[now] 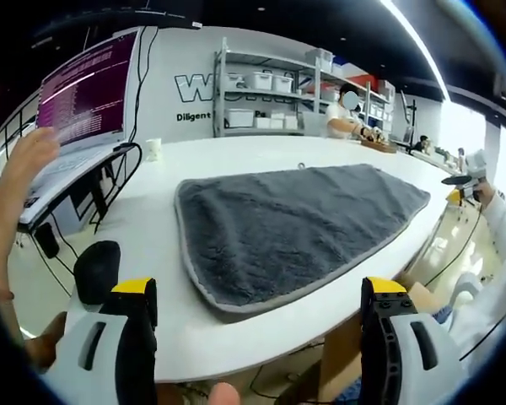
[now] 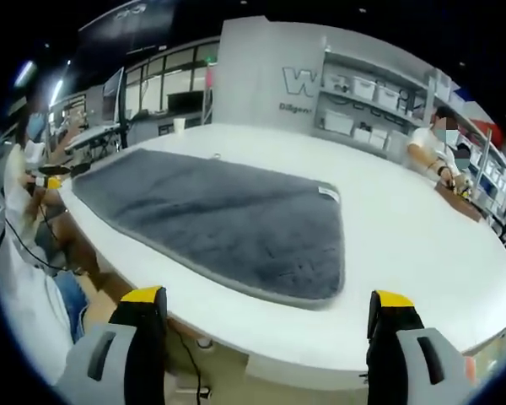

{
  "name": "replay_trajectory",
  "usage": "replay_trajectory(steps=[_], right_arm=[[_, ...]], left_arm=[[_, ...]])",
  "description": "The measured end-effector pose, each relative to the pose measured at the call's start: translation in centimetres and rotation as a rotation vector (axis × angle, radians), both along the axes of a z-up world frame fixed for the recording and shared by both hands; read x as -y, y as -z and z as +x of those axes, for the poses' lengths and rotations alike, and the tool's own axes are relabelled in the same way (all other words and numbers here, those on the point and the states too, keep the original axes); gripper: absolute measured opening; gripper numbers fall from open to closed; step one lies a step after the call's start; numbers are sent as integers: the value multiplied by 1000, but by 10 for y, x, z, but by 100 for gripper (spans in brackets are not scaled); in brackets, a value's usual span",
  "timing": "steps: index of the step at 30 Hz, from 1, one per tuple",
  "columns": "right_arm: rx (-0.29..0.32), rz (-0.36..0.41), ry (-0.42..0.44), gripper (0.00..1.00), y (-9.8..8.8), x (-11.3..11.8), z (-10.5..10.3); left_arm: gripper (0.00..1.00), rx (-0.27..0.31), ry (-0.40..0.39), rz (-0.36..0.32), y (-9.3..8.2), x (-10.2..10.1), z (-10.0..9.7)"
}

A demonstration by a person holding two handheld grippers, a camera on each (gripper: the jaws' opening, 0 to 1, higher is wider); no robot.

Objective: Open the folded towel by lifting each exposed corner and separating the folded layers until the towel lies flat within the target outline without major curled edges

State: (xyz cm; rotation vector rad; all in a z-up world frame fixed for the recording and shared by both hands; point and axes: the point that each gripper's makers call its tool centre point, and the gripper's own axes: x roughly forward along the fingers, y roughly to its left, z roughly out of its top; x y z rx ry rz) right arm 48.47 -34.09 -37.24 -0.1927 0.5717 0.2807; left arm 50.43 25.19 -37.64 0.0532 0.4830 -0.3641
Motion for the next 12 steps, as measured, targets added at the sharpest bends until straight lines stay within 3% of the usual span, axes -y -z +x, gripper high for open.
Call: replay_trajectory(steps=[12], right_arm=[[-23,-3,0,99,5,0,-2]], left_arm=[[99,-18,12,-1,6,4,0]])
